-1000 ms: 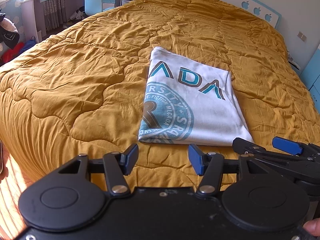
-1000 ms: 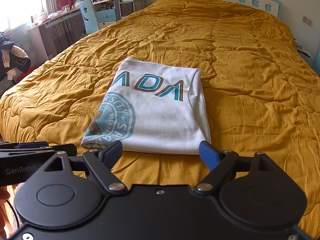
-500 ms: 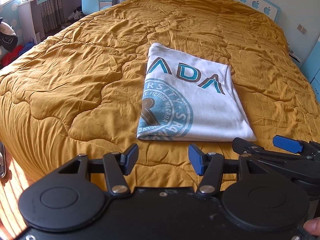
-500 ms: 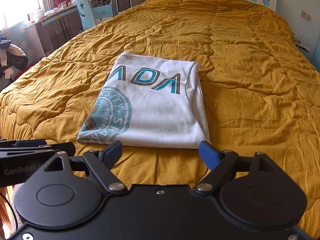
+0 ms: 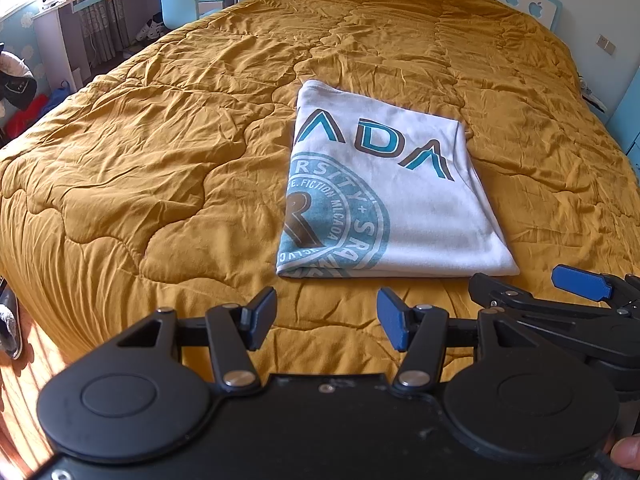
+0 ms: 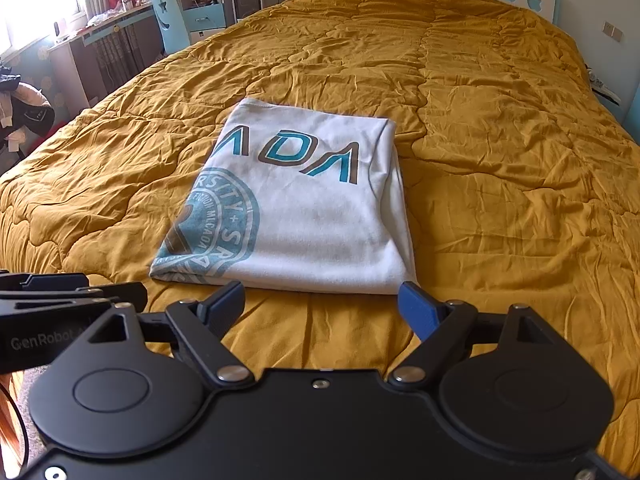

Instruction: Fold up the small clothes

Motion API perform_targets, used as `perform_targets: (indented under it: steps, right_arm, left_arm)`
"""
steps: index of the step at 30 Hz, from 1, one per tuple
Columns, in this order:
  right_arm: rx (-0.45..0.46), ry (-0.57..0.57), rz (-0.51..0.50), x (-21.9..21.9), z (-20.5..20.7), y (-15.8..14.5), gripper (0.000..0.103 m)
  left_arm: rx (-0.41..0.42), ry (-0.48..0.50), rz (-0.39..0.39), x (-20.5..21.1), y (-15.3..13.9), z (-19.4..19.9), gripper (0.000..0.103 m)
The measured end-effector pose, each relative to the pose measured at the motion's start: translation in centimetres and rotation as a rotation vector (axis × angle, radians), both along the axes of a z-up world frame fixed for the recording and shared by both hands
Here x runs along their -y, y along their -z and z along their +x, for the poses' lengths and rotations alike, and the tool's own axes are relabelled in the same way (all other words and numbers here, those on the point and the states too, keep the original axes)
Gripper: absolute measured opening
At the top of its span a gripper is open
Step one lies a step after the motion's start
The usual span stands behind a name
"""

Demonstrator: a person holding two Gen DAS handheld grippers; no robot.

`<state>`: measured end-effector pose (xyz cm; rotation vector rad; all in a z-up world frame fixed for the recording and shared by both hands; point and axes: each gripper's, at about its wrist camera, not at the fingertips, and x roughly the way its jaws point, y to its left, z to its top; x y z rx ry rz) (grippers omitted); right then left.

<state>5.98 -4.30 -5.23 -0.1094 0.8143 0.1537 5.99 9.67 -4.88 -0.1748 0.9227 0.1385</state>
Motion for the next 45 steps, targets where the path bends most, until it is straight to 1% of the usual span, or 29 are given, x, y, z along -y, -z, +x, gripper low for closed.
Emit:
perform_targets:
  steps: [7,14,22,40,45]
  right_arm:
    - [-0.005,-0.002,-0.002,0.1,0.1,0.1,0.085]
    - [-0.006,0.0,-0.006,0.2,0.2,0.1,0.085]
    - [-0.012,0.003,-0.006,0.3,0.4,0.2,0.085]
    - [-0.018,0.003,-0.007,0.3,0.6,0.7,0.085]
    - [-0.02,0.004,-0.006,0.3,0.7,0.8,0.085]
  left_arm:
    - [-0.005,-0.003,-0.008,0.0,0.0,0.2,0.059]
    - [-0.011,0.003,0.038,0.5,0.1,0.4,0.059]
    - [-0.021,0.007,0.022,0.3,0.3,0.5,0.059]
    - [-0.038,0.002,0.02,0.0,0.7,1.1,0.06]
    - [-0.03,0.006,0.018,0.0,0.7,1.1,0.06]
